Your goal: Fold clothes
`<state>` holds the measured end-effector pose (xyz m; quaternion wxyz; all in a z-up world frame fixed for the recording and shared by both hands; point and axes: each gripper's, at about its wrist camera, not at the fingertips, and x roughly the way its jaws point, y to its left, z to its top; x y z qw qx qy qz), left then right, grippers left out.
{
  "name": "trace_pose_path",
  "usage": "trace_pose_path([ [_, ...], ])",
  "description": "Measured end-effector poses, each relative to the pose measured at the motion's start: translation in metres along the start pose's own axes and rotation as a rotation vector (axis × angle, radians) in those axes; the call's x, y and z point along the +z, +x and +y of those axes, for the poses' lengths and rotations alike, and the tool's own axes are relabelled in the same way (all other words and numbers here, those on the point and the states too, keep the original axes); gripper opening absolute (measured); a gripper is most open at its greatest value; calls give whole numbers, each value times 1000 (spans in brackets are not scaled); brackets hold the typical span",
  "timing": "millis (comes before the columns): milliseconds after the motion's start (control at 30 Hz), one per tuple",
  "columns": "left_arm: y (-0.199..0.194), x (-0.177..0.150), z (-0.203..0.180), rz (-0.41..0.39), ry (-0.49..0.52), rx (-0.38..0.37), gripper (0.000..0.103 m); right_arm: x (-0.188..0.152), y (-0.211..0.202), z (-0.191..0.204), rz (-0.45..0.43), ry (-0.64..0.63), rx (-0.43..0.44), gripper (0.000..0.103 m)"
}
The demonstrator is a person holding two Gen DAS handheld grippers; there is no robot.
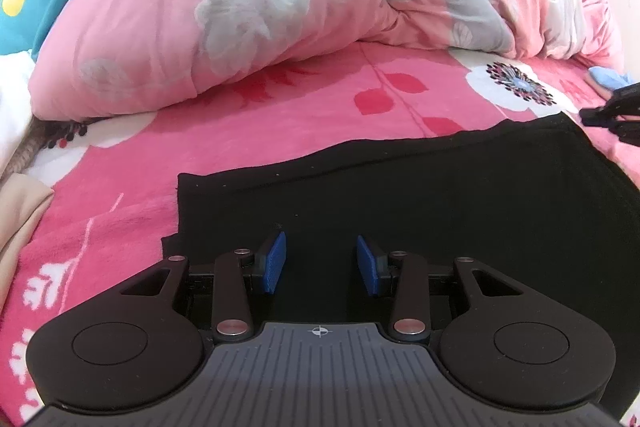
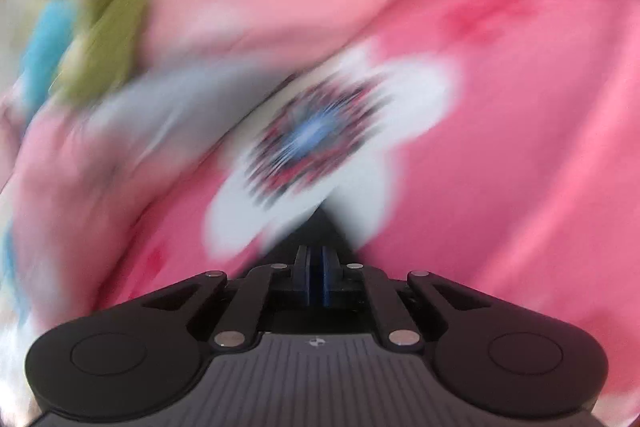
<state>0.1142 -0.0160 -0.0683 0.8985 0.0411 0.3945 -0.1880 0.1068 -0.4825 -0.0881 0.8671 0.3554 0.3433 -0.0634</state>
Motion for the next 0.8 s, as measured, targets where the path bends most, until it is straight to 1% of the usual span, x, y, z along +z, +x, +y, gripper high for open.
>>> trace_pose_path([
  [33, 0, 0, 1, -1, -3, -1, 39, 1, -7, 0, -8, 3, 25, 8],
  [67, 0, 0, 1, -1, -6, -2, 40, -3, -8, 2, 20, -1, 65, 8],
  [133, 0, 0, 2, -1, -10, -2, 40, -16, -6, 9, 104, -16, 157, 12],
  [167, -1, 0, 3, -1, -15, 2, 40, -18, -3, 5, 118, -11, 147, 12],
  [233, -5, 1, 5, -2, -23, 12, 40, -19, 4, -6, 123, 10, 83, 11],
  [267, -9, 2, 6, -4, -25, 17, 40, -16, -5, -16, 86, 50, 49, 8],
  [300, -16, 1, 8, -13, -26, 17, 40, -12, -18, -27, 32, 100, 13, 11],
  [333, -22, 1, 10, -23, -26, 18, 40, -7, -31, -38, -21, 151, -23, 11],
  [367, -28, 0, 12, -29, -28, 15, 40, -8, -46, -41, -47, 162, -9, 12],
  [400, -34, -1, 12, -32, -33, 12, 41, -11, -62, -41, -62, 157, 25, 12],
  [433, -39, -3, 13, -35, -39, 9, 41, -19, -69, -42, -42, 158, 50, 13],
  [567, -61, -15, 14, -34, -103, -31, 41, -59, -79, -47, 91, 173, 135, 14],
  [633, -77, -27, 14, -40, -134, -49, 41, -79, -84, -50, 157, 180, 177, 12],
  [700, -93, -39, 13, -45, -157, -60, 41, -73, -110, -79, 57, 259, 105, 12],
  [767, -108, -52, 12, -55, -160, -71, 41, -69, -132, -101, -16, 366, 58, 13],
  [800, -110, -56, 11, -54, -161, -68, 41, -71, -138, -104, -32, 377, 44, 14],
])
